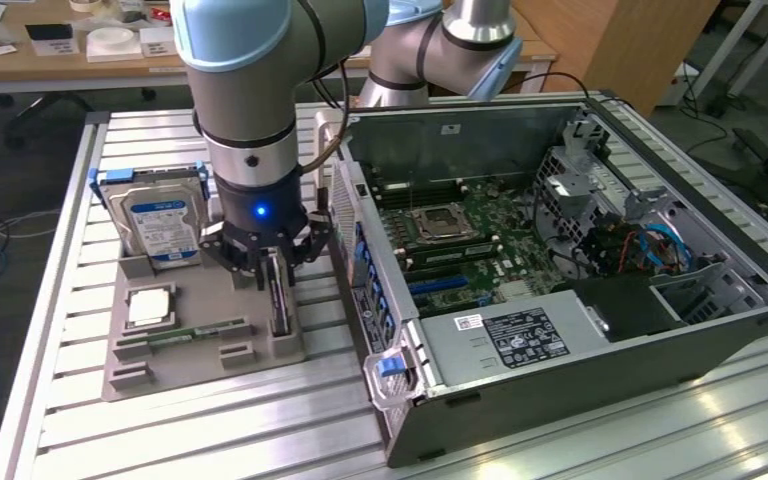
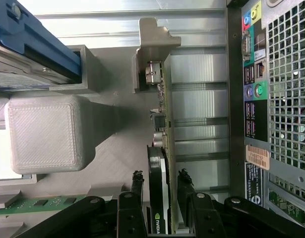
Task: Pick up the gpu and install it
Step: 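Pick up the gpu and move the gpu toward the slot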
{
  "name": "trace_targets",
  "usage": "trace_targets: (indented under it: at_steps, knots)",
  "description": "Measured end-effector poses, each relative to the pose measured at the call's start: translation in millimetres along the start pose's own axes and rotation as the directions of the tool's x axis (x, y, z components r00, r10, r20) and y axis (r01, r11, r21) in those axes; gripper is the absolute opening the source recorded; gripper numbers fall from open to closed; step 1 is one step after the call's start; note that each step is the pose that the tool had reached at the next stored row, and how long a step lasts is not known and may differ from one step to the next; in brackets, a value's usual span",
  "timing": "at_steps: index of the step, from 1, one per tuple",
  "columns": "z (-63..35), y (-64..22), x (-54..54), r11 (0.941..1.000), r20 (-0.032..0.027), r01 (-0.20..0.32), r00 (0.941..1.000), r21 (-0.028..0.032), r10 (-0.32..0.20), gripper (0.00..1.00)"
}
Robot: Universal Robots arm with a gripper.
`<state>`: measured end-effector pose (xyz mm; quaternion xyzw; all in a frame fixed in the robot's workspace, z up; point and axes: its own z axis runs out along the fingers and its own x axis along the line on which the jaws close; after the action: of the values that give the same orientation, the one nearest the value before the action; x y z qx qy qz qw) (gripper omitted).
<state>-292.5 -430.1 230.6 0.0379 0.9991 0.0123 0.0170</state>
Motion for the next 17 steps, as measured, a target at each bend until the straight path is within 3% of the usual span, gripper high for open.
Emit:
trace_targets:
  at_steps: [15,17]
  knots:
    - [0.0,0.0,0.0,1.0,-0.0001,0.0,1.0,0.0001,0.0,0.4]
    - [-0.1,0.0,0.0,1.0,-0.0001,0.0,1.0,0.0002,0.0,0.28]
